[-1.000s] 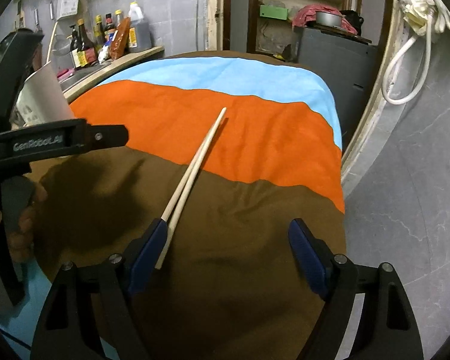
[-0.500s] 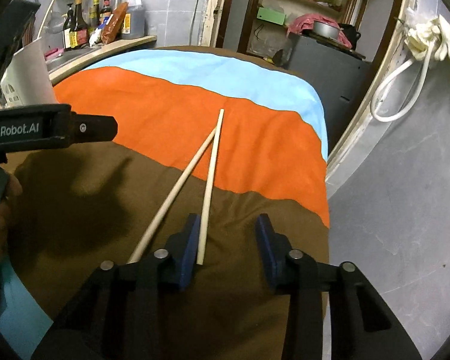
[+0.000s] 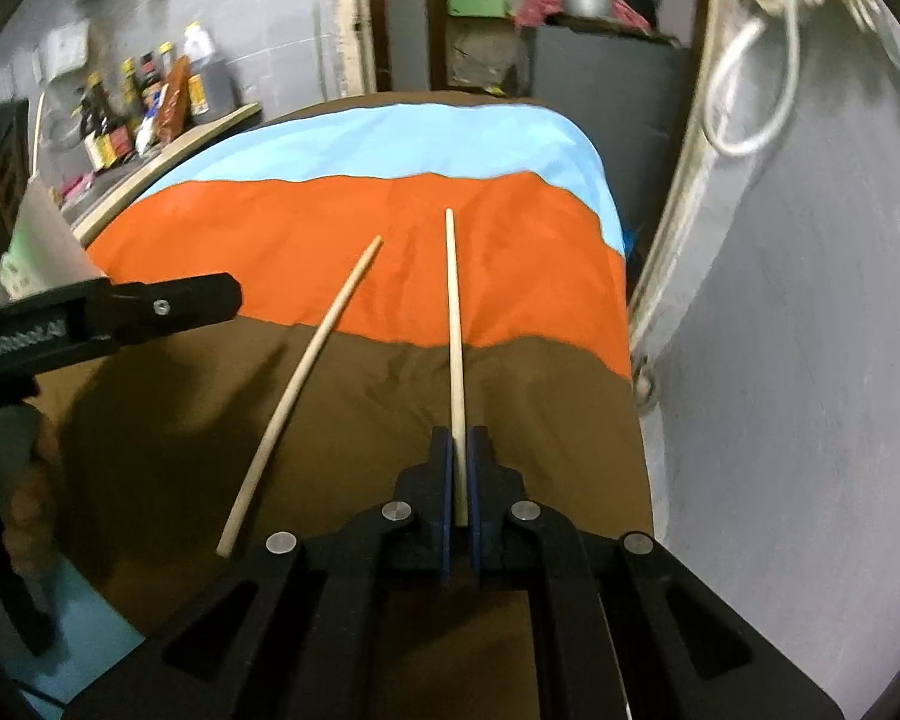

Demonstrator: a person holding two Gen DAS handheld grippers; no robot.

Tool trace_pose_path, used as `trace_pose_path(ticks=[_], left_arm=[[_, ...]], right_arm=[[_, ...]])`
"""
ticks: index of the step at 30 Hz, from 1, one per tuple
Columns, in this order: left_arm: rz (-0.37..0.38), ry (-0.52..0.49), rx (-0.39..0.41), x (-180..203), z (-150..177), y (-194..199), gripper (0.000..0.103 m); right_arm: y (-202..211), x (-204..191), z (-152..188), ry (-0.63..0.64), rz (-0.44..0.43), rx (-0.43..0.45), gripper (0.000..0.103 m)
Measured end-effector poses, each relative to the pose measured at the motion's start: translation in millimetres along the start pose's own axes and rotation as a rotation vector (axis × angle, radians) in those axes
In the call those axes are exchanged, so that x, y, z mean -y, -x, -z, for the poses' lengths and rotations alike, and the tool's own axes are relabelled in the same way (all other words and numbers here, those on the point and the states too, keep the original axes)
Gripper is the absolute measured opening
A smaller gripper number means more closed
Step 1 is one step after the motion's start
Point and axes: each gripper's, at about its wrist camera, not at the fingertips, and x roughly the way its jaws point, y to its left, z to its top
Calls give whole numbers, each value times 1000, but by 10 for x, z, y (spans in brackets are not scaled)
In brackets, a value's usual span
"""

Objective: Organize utensils
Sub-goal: 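Grasp one chopstick with the left gripper while the right grasps the other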

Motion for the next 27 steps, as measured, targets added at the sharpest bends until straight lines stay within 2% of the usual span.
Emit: trace_pose_path(ticks=[4, 11, 13, 17, 18, 27], left_arm=[[31, 2, -26, 62, -22, -114, 48], [92, -25, -98, 210, -90, -305, 32], [85, -37, -120, 232, -97, -362, 25], [93, -24, -163, 223, -168, -467, 22], [91, -16, -174, 209, -192, -497, 18], [86, -69, -260, 321, -331, -660, 17]], right_arm=[[-29, 84, 92, -55, -33, -29, 4], [-158, 275, 89, -132, -139, -52, 4], [-200, 284, 74, -126, -151, -60, 5], [-238, 263, 46, -98, -157, -68, 5], [-261, 266, 14, -94, -160, -72, 5], [-532, 284, -342, -79, -177, -124, 12]])
